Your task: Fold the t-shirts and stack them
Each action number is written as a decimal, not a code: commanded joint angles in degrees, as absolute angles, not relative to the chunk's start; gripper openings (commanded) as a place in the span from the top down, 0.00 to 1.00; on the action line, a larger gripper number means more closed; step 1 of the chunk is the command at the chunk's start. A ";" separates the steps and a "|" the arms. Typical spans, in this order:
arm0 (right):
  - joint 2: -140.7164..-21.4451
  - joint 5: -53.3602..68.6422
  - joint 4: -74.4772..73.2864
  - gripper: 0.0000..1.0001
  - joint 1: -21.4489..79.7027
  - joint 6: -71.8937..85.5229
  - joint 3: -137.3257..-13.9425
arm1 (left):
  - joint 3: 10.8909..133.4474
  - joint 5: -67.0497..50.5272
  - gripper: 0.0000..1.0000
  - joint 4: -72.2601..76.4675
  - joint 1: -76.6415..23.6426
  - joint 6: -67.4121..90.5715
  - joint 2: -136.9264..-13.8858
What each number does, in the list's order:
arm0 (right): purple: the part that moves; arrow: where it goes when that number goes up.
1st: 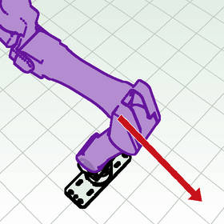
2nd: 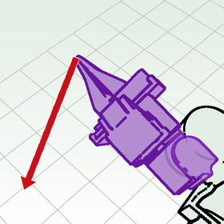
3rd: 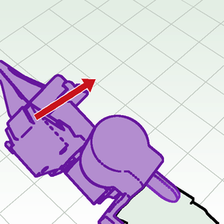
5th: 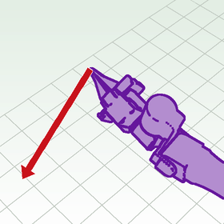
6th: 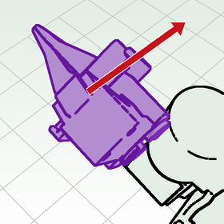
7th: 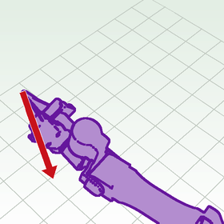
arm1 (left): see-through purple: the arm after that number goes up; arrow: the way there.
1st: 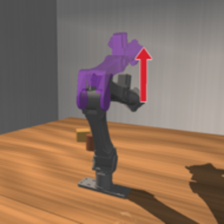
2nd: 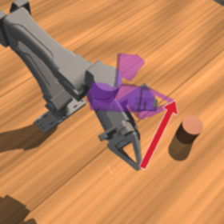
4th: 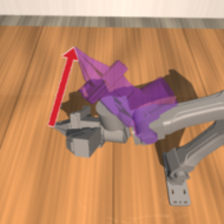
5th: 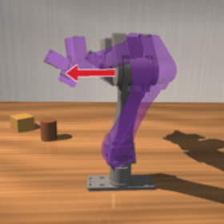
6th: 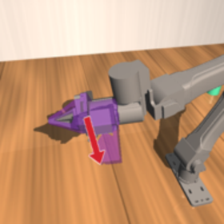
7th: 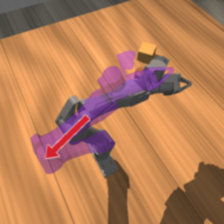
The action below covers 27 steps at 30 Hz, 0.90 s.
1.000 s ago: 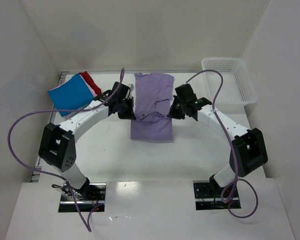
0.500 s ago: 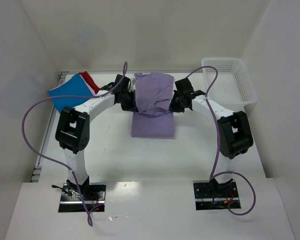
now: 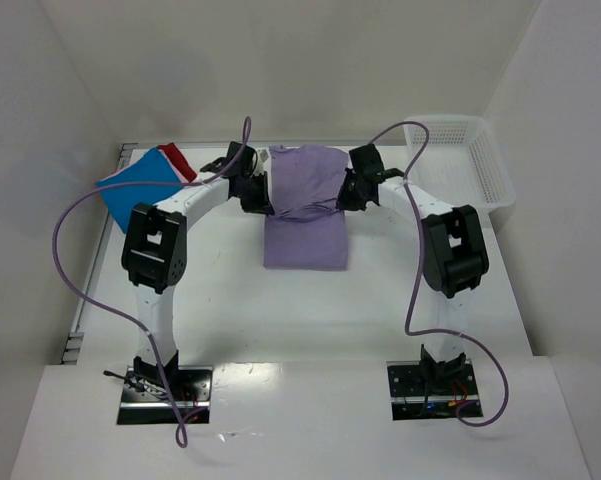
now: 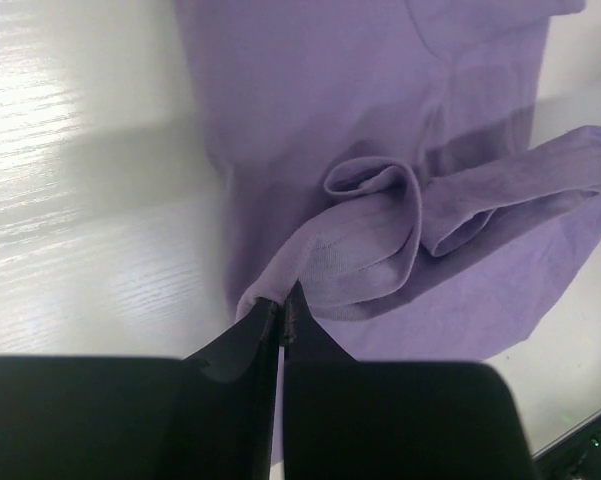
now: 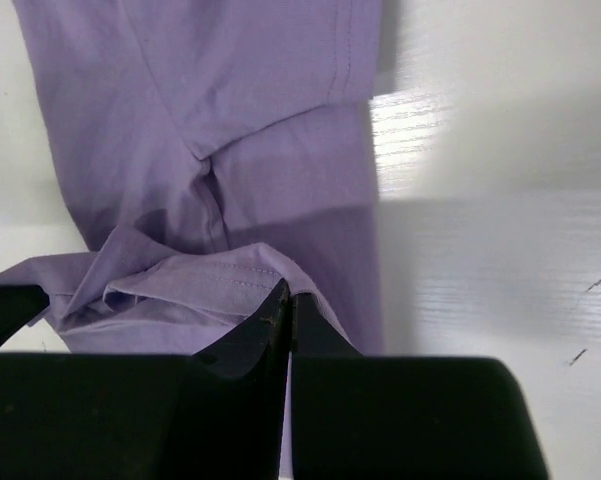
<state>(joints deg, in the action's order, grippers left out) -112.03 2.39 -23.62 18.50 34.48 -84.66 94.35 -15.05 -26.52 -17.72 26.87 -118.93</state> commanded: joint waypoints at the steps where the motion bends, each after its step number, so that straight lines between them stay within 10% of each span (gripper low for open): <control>1: -113.73 3.52 -21.53 1.00 18.02 32.78 -87.80 | 96.24 -16.61 1.00 -26.28 -17.23 25.14 -120.93; 13: -116.98 2.90 -18.55 0.97 18.02 31.64 -88.85 | 100.19 -16.61 0.87 -25.75 -16.00 24.09 -124.53; 16: -118.38 2.38 -18.54 0.69 18.02 31.11 -90.70 | 102.03 -16.61 0.70 -25.75 -15.39 23.56 -125.68; 27: -115.85 -0.44 -16.61 0.40 16.44 28.31 -94.74 | 105.64 -16.69 0.01 -22.94 -12.49 22.94 -122.35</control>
<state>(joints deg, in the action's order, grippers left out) -118.65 1.80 -20.05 17.72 30.50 -91.02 103.28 -15.75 -24.99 -13.39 23.94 -124.75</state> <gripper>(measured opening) 0.578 0.958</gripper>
